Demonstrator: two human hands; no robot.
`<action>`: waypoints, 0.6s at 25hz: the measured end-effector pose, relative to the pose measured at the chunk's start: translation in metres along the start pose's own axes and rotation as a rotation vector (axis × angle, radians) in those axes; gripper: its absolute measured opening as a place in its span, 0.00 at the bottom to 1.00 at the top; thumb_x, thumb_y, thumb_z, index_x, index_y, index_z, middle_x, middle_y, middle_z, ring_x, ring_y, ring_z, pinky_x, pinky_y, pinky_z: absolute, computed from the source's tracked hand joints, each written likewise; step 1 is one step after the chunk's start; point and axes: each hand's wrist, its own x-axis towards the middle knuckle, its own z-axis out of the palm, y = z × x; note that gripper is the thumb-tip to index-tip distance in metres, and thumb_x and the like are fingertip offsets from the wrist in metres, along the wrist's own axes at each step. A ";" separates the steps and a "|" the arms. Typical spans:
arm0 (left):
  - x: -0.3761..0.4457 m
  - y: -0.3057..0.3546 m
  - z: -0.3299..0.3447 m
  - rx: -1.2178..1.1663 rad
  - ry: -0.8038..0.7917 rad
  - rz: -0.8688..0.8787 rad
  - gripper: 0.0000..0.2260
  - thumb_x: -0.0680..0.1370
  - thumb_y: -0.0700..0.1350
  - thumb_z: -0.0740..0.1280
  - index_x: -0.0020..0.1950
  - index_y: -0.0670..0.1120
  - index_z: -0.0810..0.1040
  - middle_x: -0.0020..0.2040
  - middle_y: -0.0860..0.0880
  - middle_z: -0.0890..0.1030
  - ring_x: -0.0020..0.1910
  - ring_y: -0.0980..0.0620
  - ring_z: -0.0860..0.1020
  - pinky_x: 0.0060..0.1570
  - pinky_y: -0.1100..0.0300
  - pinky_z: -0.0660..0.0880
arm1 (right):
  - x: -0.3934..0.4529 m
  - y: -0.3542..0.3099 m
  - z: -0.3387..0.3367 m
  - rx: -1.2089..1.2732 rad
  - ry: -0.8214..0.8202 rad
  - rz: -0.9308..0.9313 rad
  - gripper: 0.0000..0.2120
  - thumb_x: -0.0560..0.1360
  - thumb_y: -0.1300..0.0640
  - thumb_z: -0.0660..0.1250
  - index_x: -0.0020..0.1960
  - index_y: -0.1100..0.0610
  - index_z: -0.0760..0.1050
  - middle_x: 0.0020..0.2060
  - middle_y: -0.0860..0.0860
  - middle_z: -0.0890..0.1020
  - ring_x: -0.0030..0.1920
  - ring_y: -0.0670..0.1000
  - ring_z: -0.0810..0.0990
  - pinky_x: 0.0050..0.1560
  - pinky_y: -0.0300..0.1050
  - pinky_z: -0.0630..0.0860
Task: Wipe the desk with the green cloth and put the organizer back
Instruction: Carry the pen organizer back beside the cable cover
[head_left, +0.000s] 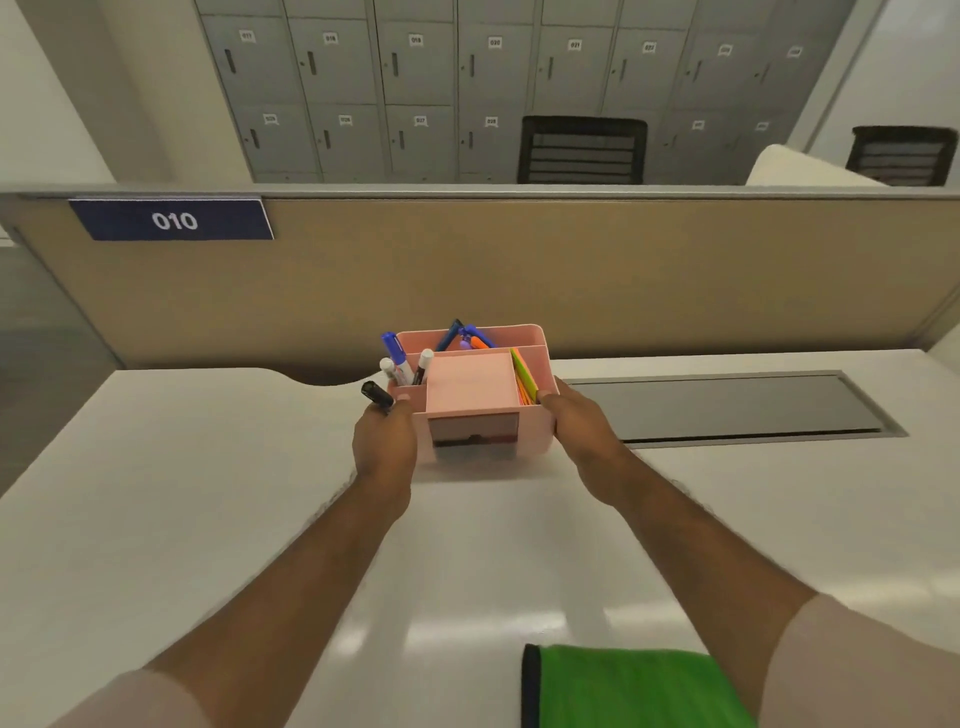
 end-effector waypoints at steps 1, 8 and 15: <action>-0.001 0.000 0.009 0.013 -0.003 0.008 0.17 0.80 0.54 0.60 0.64 0.47 0.73 0.56 0.49 0.78 0.52 0.48 0.73 0.52 0.54 0.72 | 0.003 0.003 -0.007 -0.002 0.004 0.010 0.15 0.81 0.51 0.54 0.64 0.48 0.74 0.55 0.49 0.81 0.56 0.50 0.76 0.52 0.46 0.73; 0.003 -0.010 0.037 0.093 -0.043 0.045 0.17 0.80 0.56 0.58 0.64 0.48 0.73 0.59 0.48 0.79 0.53 0.47 0.75 0.53 0.52 0.73 | 0.023 0.027 -0.031 0.026 -0.007 0.067 0.09 0.81 0.47 0.55 0.54 0.39 0.74 0.56 0.49 0.81 0.60 0.53 0.77 0.63 0.57 0.74; 0.005 -0.010 0.040 0.152 -0.111 0.068 0.19 0.81 0.56 0.55 0.68 0.48 0.70 0.62 0.49 0.77 0.53 0.49 0.72 0.49 0.54 0.72 | 0.031 0.022 -0.035 0.018 -0.043 0.062 0.12 0.81 0.46 0.54 0.60 0.43 0.72 0.53 0.48 0.82 0.55 0.50 0.78 0.49 0.47 0.77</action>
